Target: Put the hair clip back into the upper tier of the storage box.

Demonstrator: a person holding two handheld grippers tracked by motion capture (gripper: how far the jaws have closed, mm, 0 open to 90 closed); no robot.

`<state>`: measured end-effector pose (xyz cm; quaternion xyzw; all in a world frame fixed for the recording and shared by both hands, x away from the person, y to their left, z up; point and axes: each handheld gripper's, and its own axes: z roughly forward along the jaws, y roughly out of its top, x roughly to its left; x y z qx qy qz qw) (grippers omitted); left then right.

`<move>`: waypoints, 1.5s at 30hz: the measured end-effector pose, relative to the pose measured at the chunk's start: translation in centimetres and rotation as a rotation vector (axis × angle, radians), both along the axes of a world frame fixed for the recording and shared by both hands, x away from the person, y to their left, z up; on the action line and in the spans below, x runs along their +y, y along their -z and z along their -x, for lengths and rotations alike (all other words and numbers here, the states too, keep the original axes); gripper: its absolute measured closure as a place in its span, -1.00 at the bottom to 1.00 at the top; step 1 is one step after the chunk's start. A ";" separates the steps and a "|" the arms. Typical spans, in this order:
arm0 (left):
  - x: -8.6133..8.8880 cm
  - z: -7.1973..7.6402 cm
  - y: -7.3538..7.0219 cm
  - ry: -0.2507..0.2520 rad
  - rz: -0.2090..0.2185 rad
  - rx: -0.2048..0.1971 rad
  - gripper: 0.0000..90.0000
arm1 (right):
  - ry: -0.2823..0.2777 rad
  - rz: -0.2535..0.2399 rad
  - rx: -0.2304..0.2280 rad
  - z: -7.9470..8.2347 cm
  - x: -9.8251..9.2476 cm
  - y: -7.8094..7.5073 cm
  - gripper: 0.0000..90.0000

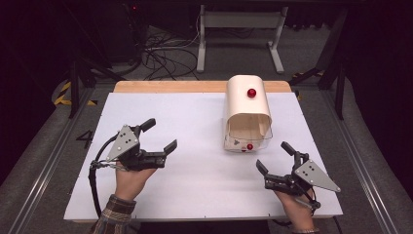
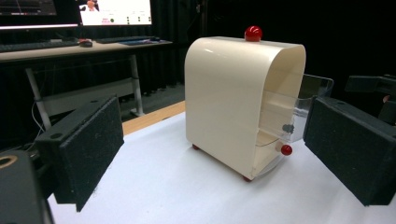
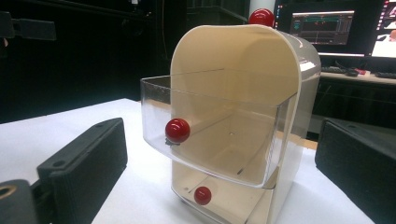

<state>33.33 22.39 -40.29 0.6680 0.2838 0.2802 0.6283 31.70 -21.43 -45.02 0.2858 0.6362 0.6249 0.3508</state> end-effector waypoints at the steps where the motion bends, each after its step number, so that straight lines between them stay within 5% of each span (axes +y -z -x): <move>1: 0.1 0.0 0.1 -0.002 -0.001 0.000 -0.87 | 0.000 0.000 0.000 0.0 0.0 0.0 -0.93; 11: 2.0 0.7 0.4 0.006 0.032 -0.020 -0.88 | 0.000 -0.002 0.000 0.0 0.0 0.1 -0.93; 26: 2.9 1.3 2.0 -0.008 -0.008 -0.022 -0.92 | -0.007 0.001 0.006 -0.1 0.3 0.2 -0.95; 45: 5.1 2.7 2.9 -0.051 -0.010 -0.036 -0.92 | -0.014 0.001 0.008 -0.1 0.3 0.3 -0.95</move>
